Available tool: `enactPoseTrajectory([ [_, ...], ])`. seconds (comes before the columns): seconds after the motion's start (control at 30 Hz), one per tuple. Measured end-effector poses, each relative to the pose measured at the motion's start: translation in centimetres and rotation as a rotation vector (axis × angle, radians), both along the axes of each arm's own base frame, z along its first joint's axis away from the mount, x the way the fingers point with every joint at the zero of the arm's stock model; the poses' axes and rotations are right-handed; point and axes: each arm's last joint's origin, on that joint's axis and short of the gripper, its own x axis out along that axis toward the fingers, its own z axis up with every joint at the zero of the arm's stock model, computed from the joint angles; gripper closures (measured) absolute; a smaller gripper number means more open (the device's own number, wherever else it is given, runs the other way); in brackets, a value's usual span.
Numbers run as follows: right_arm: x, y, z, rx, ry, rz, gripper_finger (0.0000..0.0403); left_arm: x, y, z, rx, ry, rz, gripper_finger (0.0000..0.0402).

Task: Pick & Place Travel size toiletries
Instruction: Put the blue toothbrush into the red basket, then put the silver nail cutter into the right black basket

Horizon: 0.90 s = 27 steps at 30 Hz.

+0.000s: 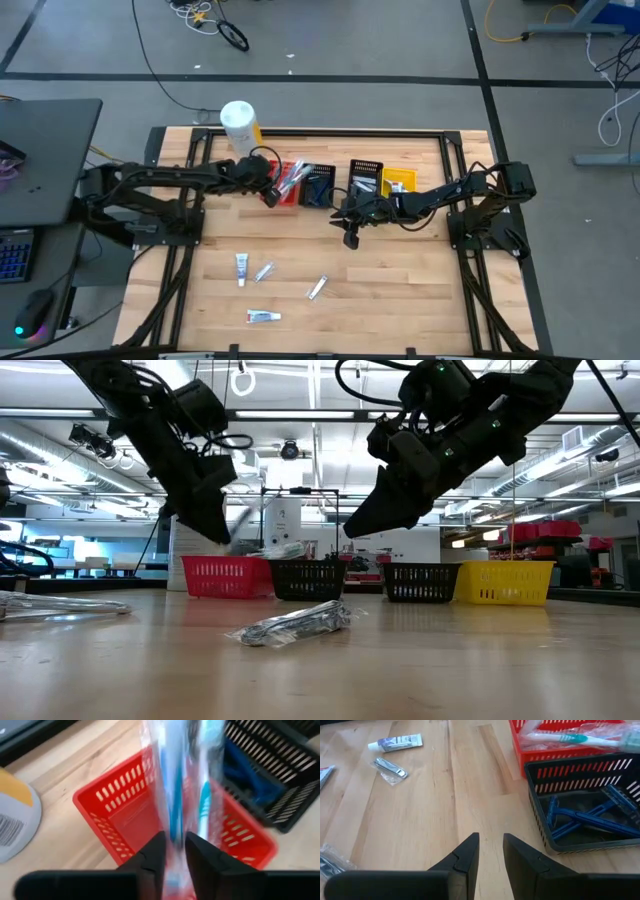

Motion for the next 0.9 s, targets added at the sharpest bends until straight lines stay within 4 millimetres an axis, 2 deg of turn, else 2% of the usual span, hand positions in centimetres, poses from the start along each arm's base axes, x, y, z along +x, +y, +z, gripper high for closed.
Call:
enactPoseTrajectory([
  [0.23, 0.0, 0.0, 0.0, 0.000, 0.000, 0.000, 0.0306, 1.0, 0.6, -1.6, 0.028, 0.044, 0.023, 0.0243],
  [0.4, 0.0, 0.0, 0.0, 0.000, 0.000, 0.001, 0.0306, 1.7, 0.9, -1.8, 0.062, 0.010, 0.039, 0.0208],
  [0.7, 0.0, 0.0, 0.0, -0.016, -0.004, 0.011, 0.0306, 3.5, 0.0, 0.8, 0.102, -0.089, -0.009, 0.0203],
  [0.9, 0.0, 1.0, 0.1, -0.112, -0.004, 0.107, 0.0306, 5.3, -2.6, 3.0, 0.146, -0.137, -0.159, 0.0213],
])
